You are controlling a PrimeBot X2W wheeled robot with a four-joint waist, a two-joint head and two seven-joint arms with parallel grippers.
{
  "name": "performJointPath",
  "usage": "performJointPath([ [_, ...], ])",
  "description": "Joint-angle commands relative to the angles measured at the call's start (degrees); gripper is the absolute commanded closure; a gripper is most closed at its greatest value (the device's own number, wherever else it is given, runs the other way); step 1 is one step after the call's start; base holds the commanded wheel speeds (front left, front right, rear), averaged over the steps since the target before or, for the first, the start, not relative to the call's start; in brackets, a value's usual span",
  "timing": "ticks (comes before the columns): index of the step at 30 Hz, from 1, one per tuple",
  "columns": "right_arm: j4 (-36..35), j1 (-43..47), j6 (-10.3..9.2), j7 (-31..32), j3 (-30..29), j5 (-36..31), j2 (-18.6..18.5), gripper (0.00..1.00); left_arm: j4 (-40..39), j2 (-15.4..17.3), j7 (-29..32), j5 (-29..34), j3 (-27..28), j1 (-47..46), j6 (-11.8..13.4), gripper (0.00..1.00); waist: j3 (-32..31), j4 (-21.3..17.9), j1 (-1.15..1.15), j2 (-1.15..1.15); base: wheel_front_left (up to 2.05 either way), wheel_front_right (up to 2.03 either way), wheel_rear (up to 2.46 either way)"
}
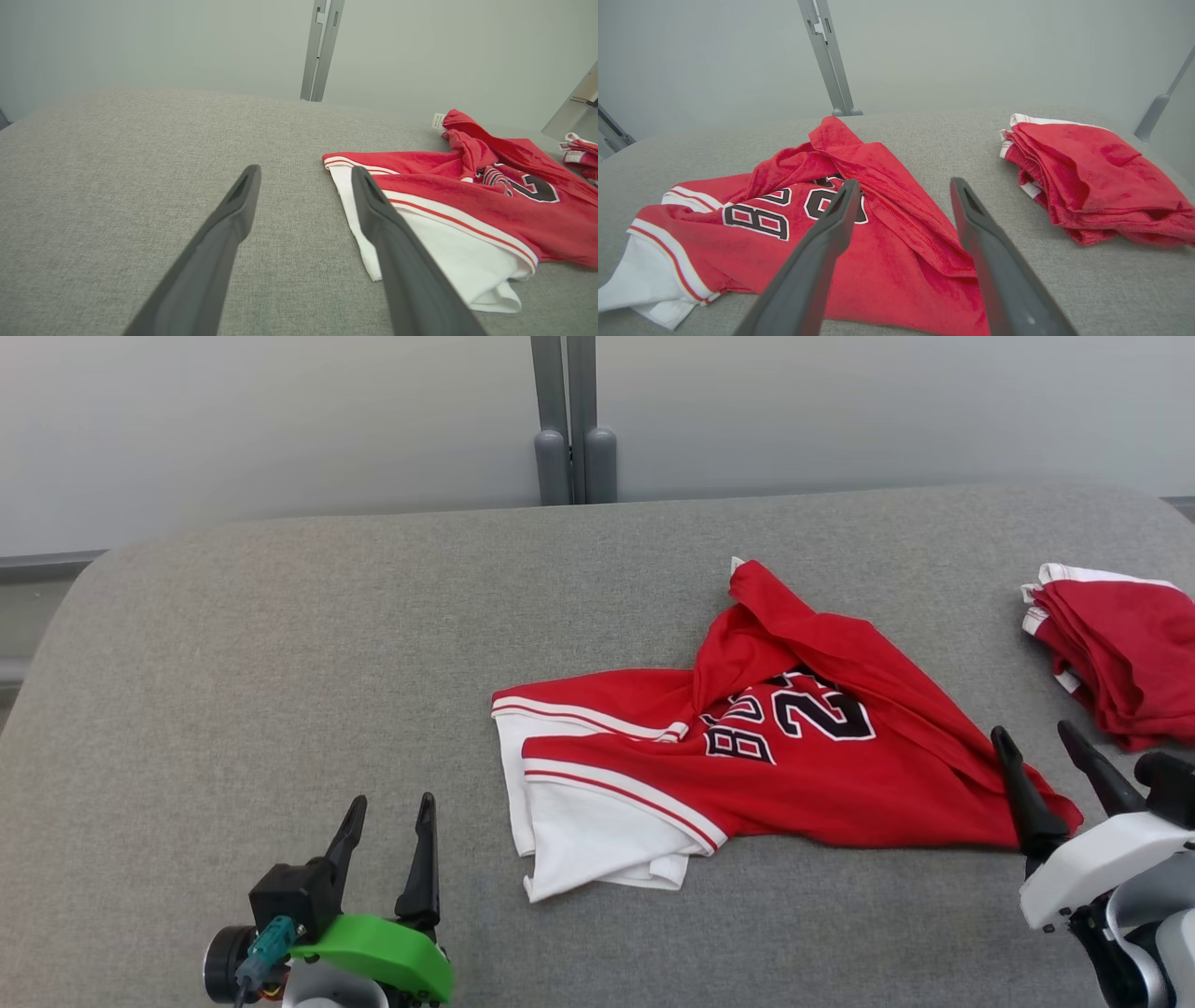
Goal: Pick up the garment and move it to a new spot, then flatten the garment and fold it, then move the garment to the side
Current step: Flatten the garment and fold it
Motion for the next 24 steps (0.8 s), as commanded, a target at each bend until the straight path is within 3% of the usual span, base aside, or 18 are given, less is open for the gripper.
performJointPath([
  [1,-0.98,1.01,0.0,0.7,-0.59,-1.65,0.56,0.0,-0.28,0.41,0.02,0.47,-0.08,0.35,0.34,0.0,0.36,0.4,0.0,0.0,0.0,0.0,0.0],
  [5,-3.08,1.76,0.0,1.75,-0.67,-5.92,2.79,0.0,-0.27,0.22,0.03,0.03,-0.26,-0.12,0.45,0.0,0.82,1.38,0.0,0.0,0.0,0.0,0.0],
  [11,-0.56,-2.7,-0.01,4.0,1.81,-9.73,1.66,0.0,-0.52,0.16,0.02,-0.04,-0.46,-1.26,0.47,0.0,2.21,2.03,0.0,0.0,0.0,0.0,0.0],
  [24,20.01,-18.65,-0.01,14.32,12.59,-14.58,-5.05,0.0,0.14,-0.65,0.01,-0.33,-0.96,-4.15,-0.08,0.0,6.26,6.51,0.0,0.0,0.0,0.0,0.0],
])
